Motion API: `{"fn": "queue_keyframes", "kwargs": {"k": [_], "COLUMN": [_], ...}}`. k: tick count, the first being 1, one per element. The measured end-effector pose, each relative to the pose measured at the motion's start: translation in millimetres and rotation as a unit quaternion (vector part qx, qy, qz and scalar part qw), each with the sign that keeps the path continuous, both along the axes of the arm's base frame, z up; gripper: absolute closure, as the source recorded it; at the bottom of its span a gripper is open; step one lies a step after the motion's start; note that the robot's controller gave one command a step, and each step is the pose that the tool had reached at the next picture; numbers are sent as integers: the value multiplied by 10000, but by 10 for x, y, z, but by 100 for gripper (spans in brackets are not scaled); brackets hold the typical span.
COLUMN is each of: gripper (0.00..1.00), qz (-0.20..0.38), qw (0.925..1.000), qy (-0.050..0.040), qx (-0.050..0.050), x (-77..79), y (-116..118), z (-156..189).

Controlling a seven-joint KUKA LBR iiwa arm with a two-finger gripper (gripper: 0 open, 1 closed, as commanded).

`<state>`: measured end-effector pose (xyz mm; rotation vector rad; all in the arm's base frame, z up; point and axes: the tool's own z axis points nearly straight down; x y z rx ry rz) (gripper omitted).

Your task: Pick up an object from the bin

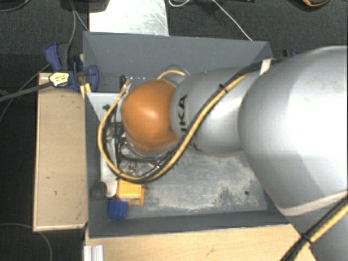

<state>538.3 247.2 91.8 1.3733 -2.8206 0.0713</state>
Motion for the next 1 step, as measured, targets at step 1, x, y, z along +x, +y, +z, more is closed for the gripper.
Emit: {"fn": "queue_keyframes", "kwargs": {"k": [1], "gripper": [100], "qz": [140], "qw": [9999], "qy": [-59], "qx": [9], "x": [-78], "y": [-188], "z": [1550]}}
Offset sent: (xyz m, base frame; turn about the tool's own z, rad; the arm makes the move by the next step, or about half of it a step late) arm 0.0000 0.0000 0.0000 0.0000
